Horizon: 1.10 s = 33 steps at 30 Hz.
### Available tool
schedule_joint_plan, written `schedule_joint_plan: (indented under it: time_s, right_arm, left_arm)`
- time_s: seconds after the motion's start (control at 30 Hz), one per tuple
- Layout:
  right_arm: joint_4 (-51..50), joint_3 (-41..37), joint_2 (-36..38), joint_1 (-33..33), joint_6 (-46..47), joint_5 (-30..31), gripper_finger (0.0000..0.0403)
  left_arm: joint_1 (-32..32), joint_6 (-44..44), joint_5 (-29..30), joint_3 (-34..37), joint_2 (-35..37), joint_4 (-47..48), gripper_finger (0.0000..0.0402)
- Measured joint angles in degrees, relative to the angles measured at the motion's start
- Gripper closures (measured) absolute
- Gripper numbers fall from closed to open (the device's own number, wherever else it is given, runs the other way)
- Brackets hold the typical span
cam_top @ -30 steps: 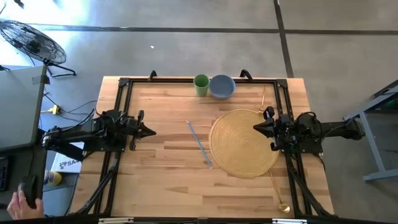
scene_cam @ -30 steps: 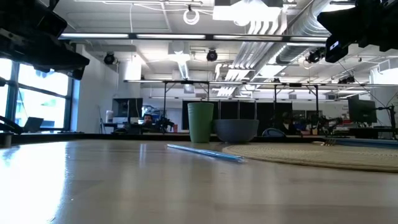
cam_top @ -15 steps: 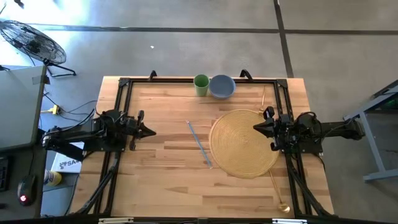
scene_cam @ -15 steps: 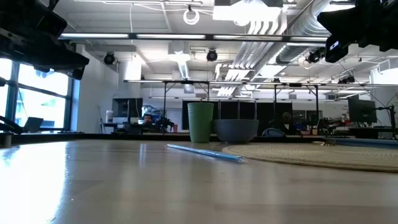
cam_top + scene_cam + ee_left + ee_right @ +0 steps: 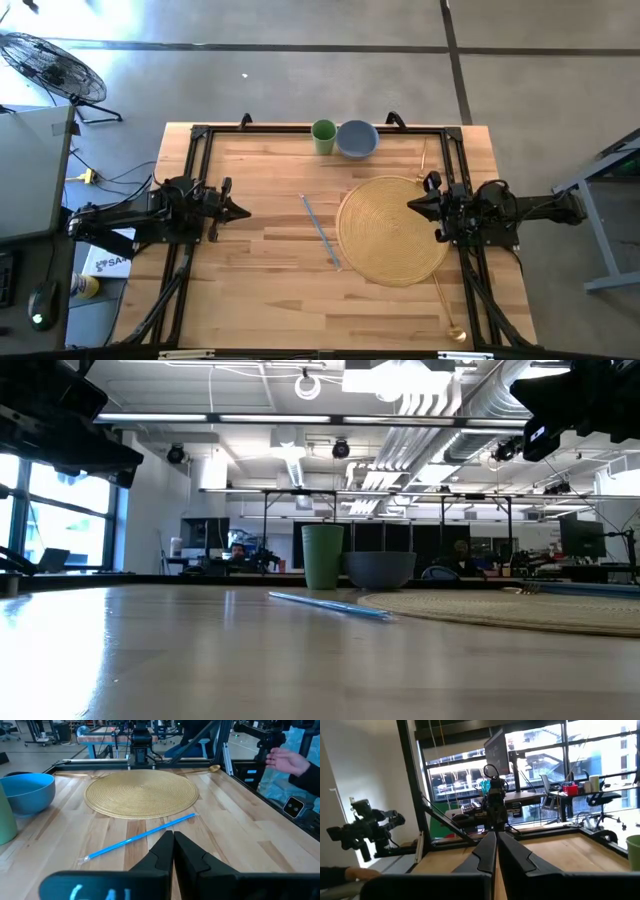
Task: Pick & Place Utensil
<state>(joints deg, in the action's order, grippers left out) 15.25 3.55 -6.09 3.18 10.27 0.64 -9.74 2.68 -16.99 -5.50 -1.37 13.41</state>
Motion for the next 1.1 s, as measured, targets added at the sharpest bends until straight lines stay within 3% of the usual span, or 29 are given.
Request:
schedule_joint_plan:
  time_s: [1.1]
  right_arm:
    - [0.1, 0.0, 0.0, 0.0, 0.7, 0.6, 0.0391]
  left_arm:
    - [0.0, 0.0, 0.2, 0.0, 0.0, 0.0, 0.0392]
